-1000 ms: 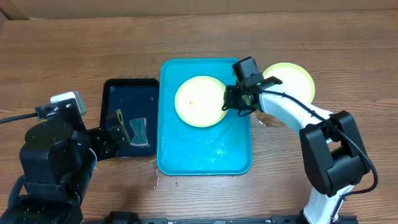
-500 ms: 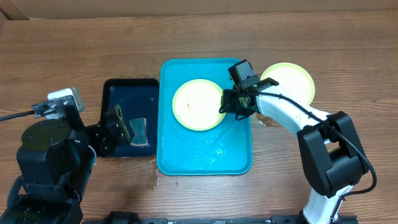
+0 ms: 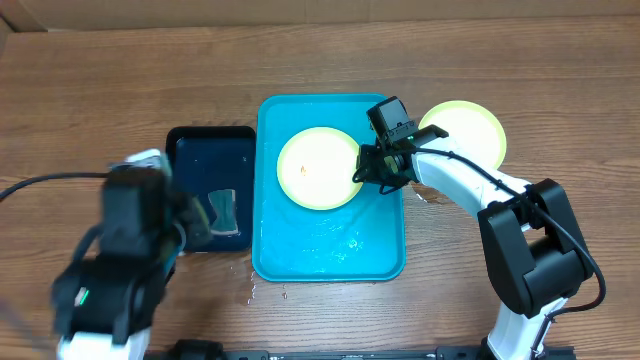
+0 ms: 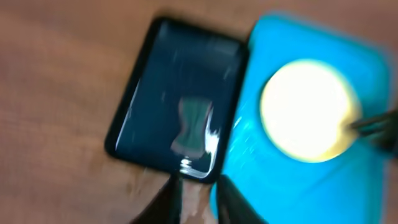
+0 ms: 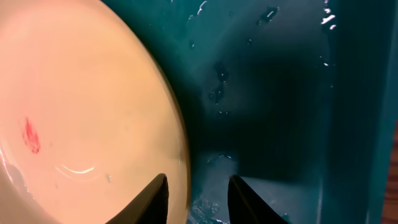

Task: Clean dirty plates on tray and stack at the side
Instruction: 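Move left gripper to the sponge on the black tray and grasp it, then lift the sponge with left gripper above the black tray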

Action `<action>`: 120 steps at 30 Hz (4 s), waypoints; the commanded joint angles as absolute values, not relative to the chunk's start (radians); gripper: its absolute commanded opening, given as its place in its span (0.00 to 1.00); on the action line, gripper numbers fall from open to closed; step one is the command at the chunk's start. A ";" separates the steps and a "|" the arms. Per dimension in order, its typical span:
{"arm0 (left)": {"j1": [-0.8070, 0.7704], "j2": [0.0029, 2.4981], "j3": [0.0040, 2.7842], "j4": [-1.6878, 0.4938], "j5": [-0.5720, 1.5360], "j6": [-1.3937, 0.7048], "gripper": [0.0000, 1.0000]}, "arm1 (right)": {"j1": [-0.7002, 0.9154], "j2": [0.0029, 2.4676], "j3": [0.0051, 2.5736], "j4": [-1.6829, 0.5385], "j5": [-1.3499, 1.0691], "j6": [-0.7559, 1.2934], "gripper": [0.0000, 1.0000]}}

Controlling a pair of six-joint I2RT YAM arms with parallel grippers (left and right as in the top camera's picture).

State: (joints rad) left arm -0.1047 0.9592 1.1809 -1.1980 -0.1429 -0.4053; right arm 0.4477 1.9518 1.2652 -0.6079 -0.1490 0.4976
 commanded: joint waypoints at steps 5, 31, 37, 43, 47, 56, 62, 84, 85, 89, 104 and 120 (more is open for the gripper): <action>-0.109 1.147 1.141 -1.168 -0.183 -0.483 0.52 | 0.449 1.936 1.263 -0.614 -0.120 0.501 0.34; -0.109 1.729 1.139 -0.970 -0.183 -0.523 0.33 | 0.449 1.940 1.263 -0.634 -0.106 0.501 0.41; -0.109 1.765 1.139 -0.960 -0.183 -0.516 0.29 | 0.449 1.940 1.263 -0.634 -0.106 0.501 0.42; -0.109 1.815 1.139 -0.946 -0.181 -0.505 0.29 | 0.449 1.940 1.263 -0.634 -0.106 0.501 0.42; -0.109 1.864 1.139 -0.925 -0.140 -0.482 0.28 | 0.449 1.940 1.263 -0.634 -0.106 0.501 0.42; -0.096 1.872 1.179 -0.942 -0.060 -0.414 0.04 | 0.449 1.940 1.263 -0.627 -0.106 0.501 0.42; -0.040 1.808 1.259 -0.950 -0.114 -0.415 0.04 | 0.449 1.940 1.263 -0.611 -0.106 0.502 0.41; -0.020 1.812 1.166 -0.786 -0.234 -0.344 0.36 | 0.449 1.940 1.263 -0.611 -0.106 0.502 0.41; -0.020 1.812 1.166 -0.786 -0.230 -0.344 0.36 | 0.449 1.940 1.263 -0.611 -0.106 0.502 0.41; -0.020 1.812 1.163 -0.789 -0.213 -0.343 0.36 | 0.449 1.940 1.263 -0.611 -0.106 0.502 0.41; -0.019 1.812 1.134 -0.789 -0.173 -0.292 0.13 | 0.449 1.940 1.263 -0.611 -0.106 0.502 0.41; 0.004 1.812 1.134 -0.748 -0.088 -0.210 0.37 | 0.449 1.940 1.263 -0.596 -0.107 0.502 0.47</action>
